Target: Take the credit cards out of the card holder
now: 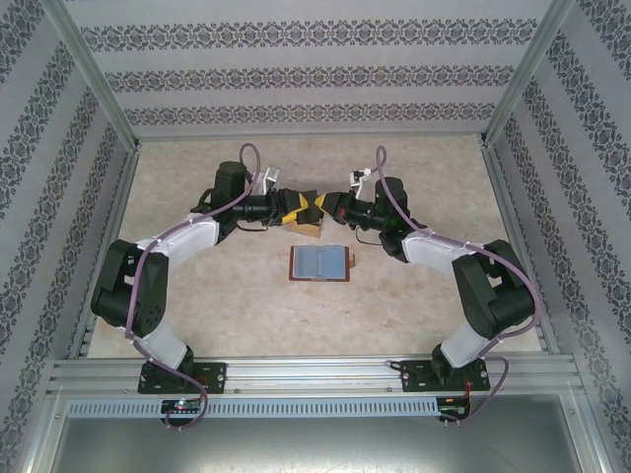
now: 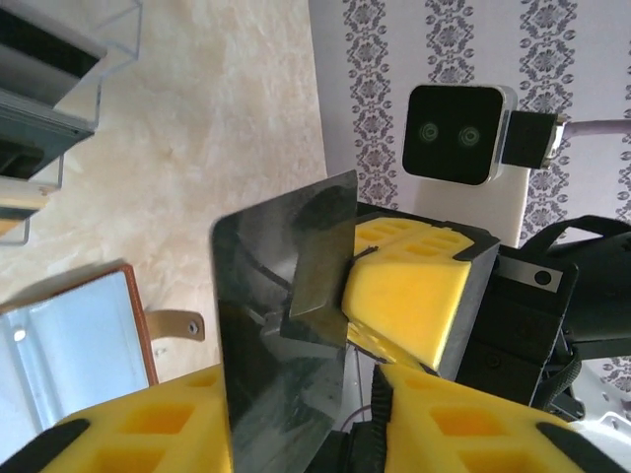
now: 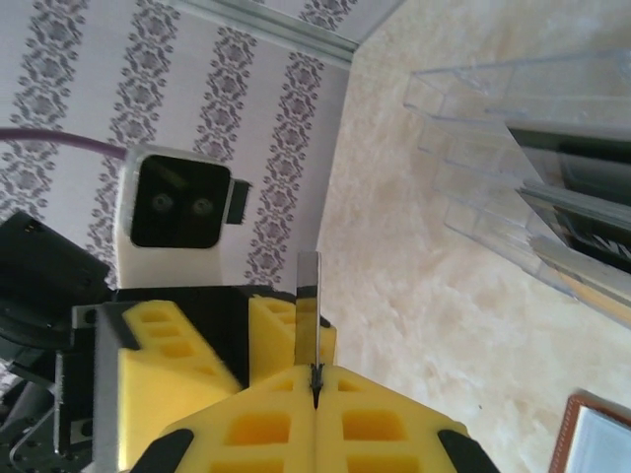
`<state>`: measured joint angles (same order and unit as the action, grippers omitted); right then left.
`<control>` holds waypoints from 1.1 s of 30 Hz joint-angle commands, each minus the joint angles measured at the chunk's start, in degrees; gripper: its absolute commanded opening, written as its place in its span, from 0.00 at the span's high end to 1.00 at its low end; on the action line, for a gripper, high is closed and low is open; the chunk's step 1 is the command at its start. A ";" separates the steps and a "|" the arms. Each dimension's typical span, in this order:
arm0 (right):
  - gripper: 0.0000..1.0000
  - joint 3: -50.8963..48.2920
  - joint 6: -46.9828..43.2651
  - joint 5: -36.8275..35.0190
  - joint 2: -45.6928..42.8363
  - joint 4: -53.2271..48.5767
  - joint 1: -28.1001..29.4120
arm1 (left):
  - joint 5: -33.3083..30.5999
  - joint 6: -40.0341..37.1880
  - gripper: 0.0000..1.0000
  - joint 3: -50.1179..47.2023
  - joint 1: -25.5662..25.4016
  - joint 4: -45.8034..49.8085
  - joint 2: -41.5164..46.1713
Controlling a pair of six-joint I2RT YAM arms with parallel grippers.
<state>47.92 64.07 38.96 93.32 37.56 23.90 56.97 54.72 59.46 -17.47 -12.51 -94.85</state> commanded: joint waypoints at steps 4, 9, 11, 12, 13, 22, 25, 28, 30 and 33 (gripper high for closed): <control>1.00 0.63 3.78 1.03 1.18 5.57 0.27 | 1.33 4.53 0.89 1.21 0.24 -8.10 0.11; 0.78 0.04 4.40 1.21 1.42 8.13 1.21 | -0.34 6.79 1.00 -1.23 0.19 -10.28 1.98; 0.75 0.73 5.13 1.45 1.67 8.45 1.73 | -0.45 7.54 1.00 -2.16 0.24 -10.48 2.66; 0.74 1.37 5.06 2.13 1.78 8.49 2.01 | -0.49 7.60 1.00 -2.74 0.20 -10.51 3.05; 0.75 2.02 4.77 2.57 1.78 8.20 2.32 | -0.54 7.31 1.00 -3.24 0.23 -10.27 3.53; 1.00 5.29 -4.40 1.72 0.61 -3.50 1.78 | -4.61 1.58 0.77 -2.84 2.17 1.75 5.79; 1.00 7.95 -13.05 0.07 0.51 -12.88 1.76 | -7.64 -2.93 0.60 -1.57 4.89 10.77 6.68; 1.00 10.22 -20.80 -2.01 0.88 -18.11 1.69 | -12.76 -8.93 0.42 1.03 7.46 21.78 7.59; 1.00 12.78 -25.82 -4.30 1.76 -23.34 1.68 | -17.40 -12.92 0.32 3.16 8.51 28.39 8.31; 1.00 17.02 -32.37 -7.11 3.95 -30.14 1.68 | -23.25 -17.36 0.26 6.97 10.03 36.99 8.58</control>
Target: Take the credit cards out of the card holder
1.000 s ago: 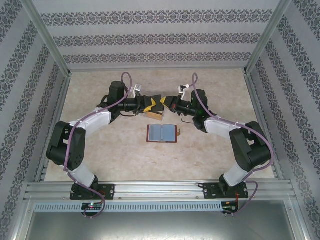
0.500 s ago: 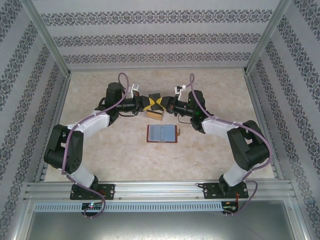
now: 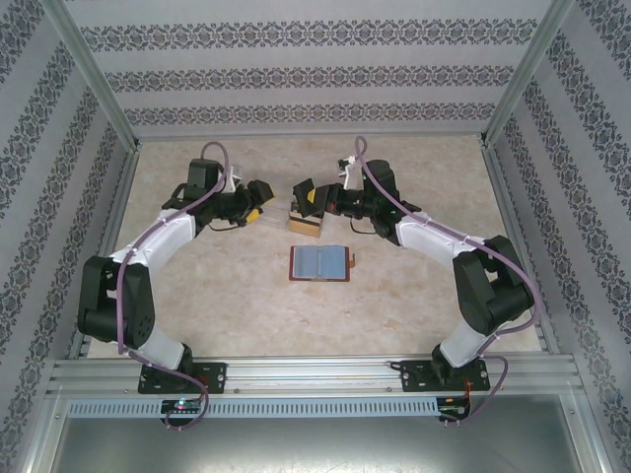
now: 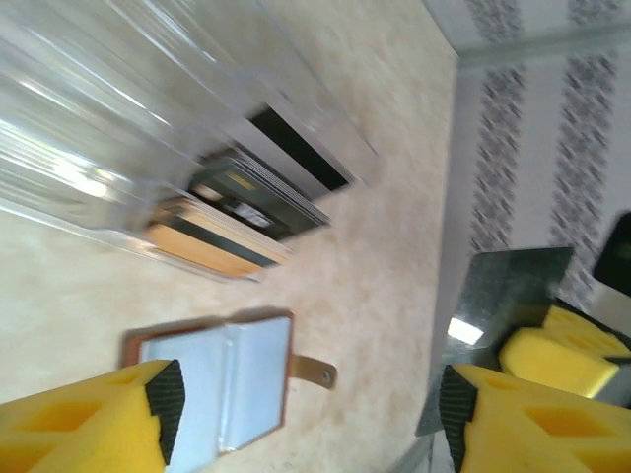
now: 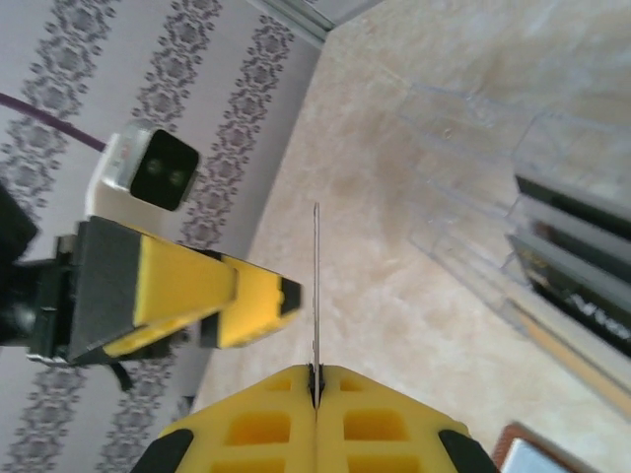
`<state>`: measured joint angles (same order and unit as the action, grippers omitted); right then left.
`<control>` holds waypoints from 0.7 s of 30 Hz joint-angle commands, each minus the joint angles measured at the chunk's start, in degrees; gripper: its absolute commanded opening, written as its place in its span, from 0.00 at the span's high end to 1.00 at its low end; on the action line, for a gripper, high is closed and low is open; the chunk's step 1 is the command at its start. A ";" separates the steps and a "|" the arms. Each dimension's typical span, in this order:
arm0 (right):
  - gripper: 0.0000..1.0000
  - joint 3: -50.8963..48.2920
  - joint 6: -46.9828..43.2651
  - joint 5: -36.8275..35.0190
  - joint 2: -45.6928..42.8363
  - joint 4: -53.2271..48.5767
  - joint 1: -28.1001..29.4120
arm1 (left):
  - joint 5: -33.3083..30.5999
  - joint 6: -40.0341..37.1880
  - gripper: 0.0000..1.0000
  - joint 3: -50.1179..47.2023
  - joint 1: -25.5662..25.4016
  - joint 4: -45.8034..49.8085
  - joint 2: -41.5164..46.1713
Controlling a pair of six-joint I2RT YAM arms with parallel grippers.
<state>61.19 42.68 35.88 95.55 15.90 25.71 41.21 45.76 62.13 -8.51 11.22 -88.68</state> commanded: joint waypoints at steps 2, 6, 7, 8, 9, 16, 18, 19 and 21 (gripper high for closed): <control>1.00 7.02 -16.13 -7.18 3.14 -14.21 0.31 | -10.58 -10.72 0.22 6.49 2.35 17.78 2.31; 1.00 14.56 -27.76 -12.86 5.64 -24.67 2.89 | -13.24 -13.05 0.15 8.23 4.52 21.64 2.73; 1.00 15.81 -30.12 -13.35 6.23 -25.80 3.35 | -13.56 -13.59 0.13 8.35 4.94 22.22 2.82; 1.00 16.72 -32.17 -13.87 6.67 -26.66 3.77 | -13.76 -13.90 0.11 8.45 5.29 22.86 2.89; 1.00 17.51 -34.86 -14.67 7.08 -27.73 4.34 | -13.82 -14.38 0.09 8.32 5.47 23.28 3.04; 1.00 19.26 -53.11 -22.70 8.20 -29.73 8.77 | -14.55 -15.26 0.01 6.39 5.92 22.74 3.99; 1.00 21.33 -57.38 -25.37 9.26 -31.77 9.56 | -14.58 -15.09 0.00 6.18 6.19 22.54 4.18; 1.00 22.45 -60.02 -26.14 9.89 -32.94 9.85 | -14.42 -15.01 0.00 6.05 6.31 22.20 4.27; 1.00 22.49 -64.07 -26.64 10.39 -32.23 10.29 | -13.99 -14.80 0.01 5.64 6.70 21.46 4.48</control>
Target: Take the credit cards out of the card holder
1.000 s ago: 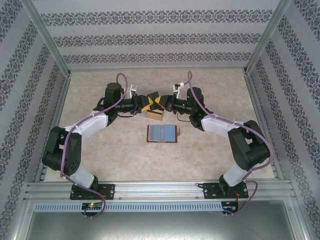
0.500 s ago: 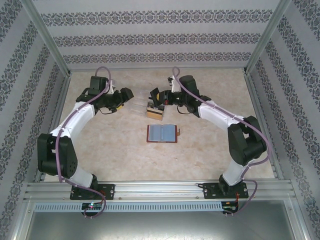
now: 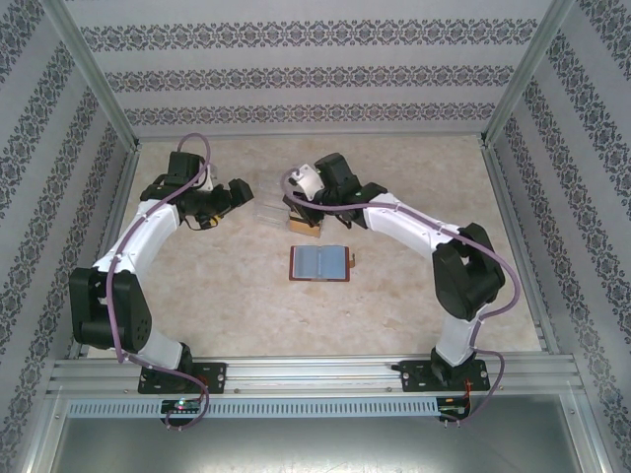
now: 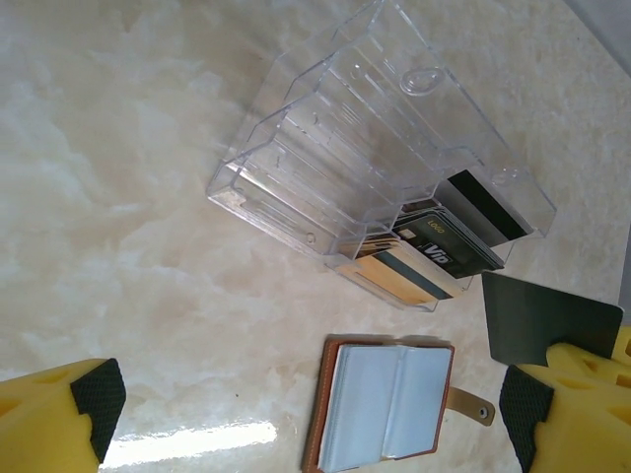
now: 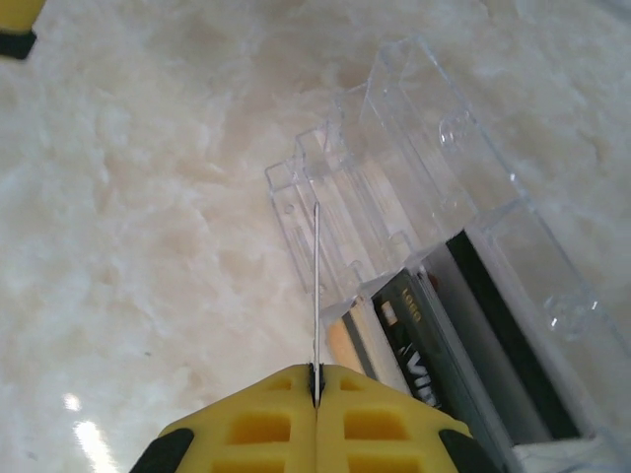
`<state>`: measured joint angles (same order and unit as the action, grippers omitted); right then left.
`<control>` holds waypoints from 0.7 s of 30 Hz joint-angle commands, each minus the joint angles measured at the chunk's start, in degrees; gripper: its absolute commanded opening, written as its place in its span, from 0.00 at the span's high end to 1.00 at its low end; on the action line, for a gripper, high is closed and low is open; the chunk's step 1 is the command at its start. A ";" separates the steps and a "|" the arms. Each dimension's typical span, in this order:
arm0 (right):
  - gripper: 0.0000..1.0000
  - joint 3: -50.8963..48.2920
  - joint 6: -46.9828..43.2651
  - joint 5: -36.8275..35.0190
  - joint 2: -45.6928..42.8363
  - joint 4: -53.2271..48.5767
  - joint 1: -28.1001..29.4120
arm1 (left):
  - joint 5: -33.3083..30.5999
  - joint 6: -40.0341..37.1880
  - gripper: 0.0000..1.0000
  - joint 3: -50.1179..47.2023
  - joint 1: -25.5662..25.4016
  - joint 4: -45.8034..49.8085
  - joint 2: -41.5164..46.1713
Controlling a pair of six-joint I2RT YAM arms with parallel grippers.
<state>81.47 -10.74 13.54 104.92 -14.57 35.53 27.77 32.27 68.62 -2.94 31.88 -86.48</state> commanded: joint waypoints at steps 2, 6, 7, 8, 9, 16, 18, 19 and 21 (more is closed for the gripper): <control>1.00 3.36 -13.59 -4.72 2.05 -2.15 0.36 | -0.11 -1.15 0.01 -1.20 1.43 0.28 2.26; 1.00 7.16 -19.08 -4.12 4.77 -6.97 0.21 | -0.35 -1.33 0.00 -1.47 1.85 0.38 1.94; 1.00 7.38 -20.67 -3.89 5.22 -7.56 0.26 | -0.18 -1.41 0.00 -1.39 1.88 0.38 1.77; 1.00 7.56 -22.07 -4.07 5.61 -7.84 0.27 | -0.04 -1.57 0.00 -1.31 1.93 0.46 1.60; 1.00 7.67 -22.79 -4.26 5.98 -7.92 0.22 | 0.03 -1.68 0.00 -1.18 1.98 0.59 1.43; 1.00 9.90 -25.06 -4.33 8.79 -9.59 -0.83 | 0.53 -1.77 0.01 -0.62 2.20 1.27 -0.45; 1.00 10.26 -25.53 -4.08 9.31 -9.95 -1.11 | 0.62 -1.77 0.00 -0.21 2.15 1.69 -1.02; 1.00 10.20 -25.71 -4.46 9.41 -9.72 -1.23 | 0.75 -1.80 0.00 -0.17 2.16 1.78 -1.22; 1.00 10.35 -26.15 -5.44 9.55 -9.60 -1.46 | 0.88 -1.77 0.00 -0.10 2.15 1.87 -1.49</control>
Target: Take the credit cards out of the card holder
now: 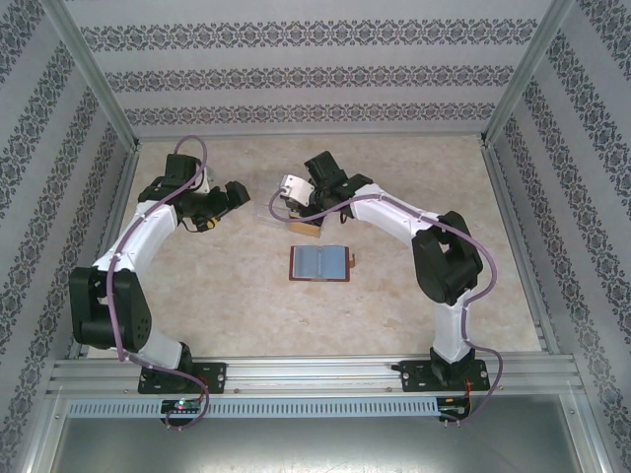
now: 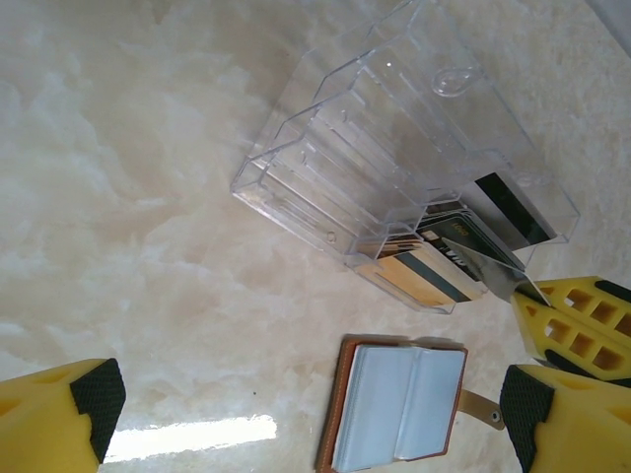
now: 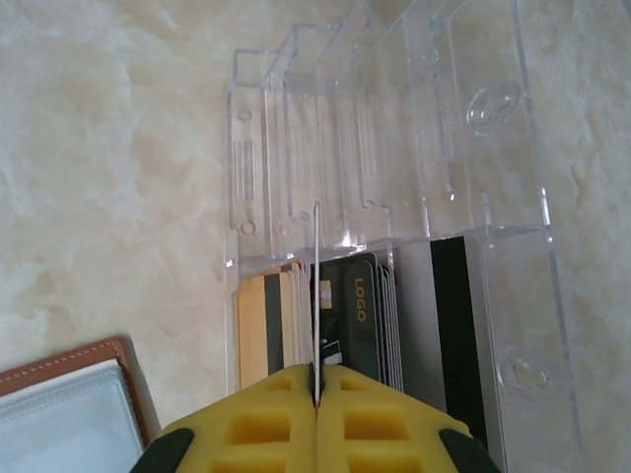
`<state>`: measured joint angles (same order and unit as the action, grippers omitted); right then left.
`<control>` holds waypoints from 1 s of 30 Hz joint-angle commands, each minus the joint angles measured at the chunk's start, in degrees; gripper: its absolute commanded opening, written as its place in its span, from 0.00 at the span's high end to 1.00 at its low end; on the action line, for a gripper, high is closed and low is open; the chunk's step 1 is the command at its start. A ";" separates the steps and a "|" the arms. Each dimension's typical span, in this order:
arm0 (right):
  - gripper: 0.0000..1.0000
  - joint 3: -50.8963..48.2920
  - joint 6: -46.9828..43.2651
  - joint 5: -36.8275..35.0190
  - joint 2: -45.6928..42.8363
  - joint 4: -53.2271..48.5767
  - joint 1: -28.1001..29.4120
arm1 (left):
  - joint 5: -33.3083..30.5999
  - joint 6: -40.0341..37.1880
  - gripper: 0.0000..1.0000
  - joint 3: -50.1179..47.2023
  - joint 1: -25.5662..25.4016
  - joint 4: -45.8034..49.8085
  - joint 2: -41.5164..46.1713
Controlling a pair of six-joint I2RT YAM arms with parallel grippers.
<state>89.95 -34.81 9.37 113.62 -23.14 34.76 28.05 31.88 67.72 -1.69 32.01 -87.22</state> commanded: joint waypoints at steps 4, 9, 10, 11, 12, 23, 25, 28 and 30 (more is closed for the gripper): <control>1.00 1.96 -2.02 -0.95 0.94 -0.58 -1.68 | 1.01 -1.38 0.00 0.90 0.99 1.64 -1.05; 1.00 3.18 -2.58 0.05 2.07 -2.38 -1.72 | 1.56 -1.16 0.00 0.78 0.99 1.41 -1.53; 1.00 3.42 -2.76 0.12 2.38 -2.80 -1.72 | 1.73 -1.12 0.01 0.77 1.02 1.31 -1.57; 1.00 3.64 -2.95 0.34 2.65 -3.32 -1.88 | 1.87 -1.09 0.01 0.68 0.99 1.30 -1.63; 1.00 3.72 -2.99 0.50 2.82 -3.54 -1.96 | 1.85 -1.13 0.00 0.69 1.01 1.25 -1.56; 1.00 4.53 -3.02 1.59 4.92 -4.28 -2.56 | 2.66 -1.06 0.00 0.62 1.06 1.13 -2.42; 0.98 4.86 -2.73 1.66 4.99 -4.25 -2.53 | 2.80 -1.02 0.00 0.49 1.04 0.97 -2.48; 0.96 5.39 -2.57 1.03 5.54 -4.28 -2.59 | 2.84 -1.03 0.00 0.53 1.06 0.88 -2.52; 0.94 5.75 -2.39 0.99 5.80 -4.24 -2.64 | 2.88 -1.03 0.01 0.53 0.99 0.95 -2.50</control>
<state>93.76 -36.45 9.93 117.97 -26.70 32.73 29.95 31.88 67.72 -1.37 32.25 -89.17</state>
